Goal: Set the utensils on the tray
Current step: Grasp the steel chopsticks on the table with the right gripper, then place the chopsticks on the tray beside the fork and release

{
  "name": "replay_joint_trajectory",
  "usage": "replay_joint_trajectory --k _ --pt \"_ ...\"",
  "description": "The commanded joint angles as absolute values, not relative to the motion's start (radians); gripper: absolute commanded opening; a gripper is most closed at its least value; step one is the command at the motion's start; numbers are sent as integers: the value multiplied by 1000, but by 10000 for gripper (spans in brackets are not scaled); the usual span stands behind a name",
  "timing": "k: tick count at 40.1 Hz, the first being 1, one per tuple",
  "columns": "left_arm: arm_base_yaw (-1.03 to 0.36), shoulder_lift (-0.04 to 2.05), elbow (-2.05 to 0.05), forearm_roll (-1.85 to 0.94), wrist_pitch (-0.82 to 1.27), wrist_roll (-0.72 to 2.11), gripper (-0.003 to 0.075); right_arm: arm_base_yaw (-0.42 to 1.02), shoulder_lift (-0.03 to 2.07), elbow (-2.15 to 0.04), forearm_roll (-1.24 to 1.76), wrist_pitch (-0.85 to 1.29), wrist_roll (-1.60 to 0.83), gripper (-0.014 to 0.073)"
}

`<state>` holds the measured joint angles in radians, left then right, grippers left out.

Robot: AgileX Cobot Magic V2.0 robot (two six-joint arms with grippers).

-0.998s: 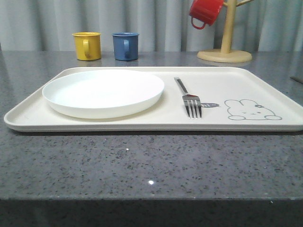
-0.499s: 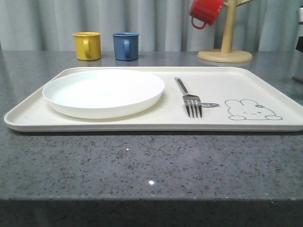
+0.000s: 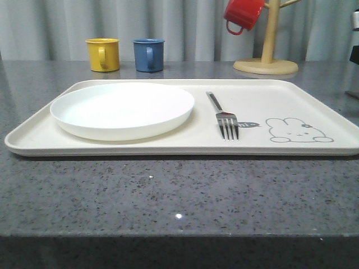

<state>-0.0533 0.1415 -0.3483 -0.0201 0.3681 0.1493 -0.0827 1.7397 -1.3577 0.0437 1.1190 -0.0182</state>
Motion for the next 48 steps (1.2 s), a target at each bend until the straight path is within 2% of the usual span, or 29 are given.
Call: replay_joint_trajectory --k 1,4,6,15,23,37,48 --pt "-52 153 -375 -30 285 143 -18 -83 1720 -1374 50 1119 -28 80" --pt "-52 153 -375 -30 285 143 -18 -83 1711 -1374 51 1119 -28 -2" --pt "-52 153 -375 -30 285 143 -18 -83 1703 -1376 51 1120 -19 -25" --pt "-52 153 -375 -30 285 143 -18 -60 1586 -1398 50 1158 71 -25" --pt "-52 153 -375 -30 285 143 -18 60 1524 -1466 50 1236 177 -25" --pt "-52 153 -375 -30 285 143 -18 357 1605 -1480 51 1137 354 -25" --pt "-52 153 -375 -30 285 143 -18 382 1708 -1480 54 1082 444 -25"
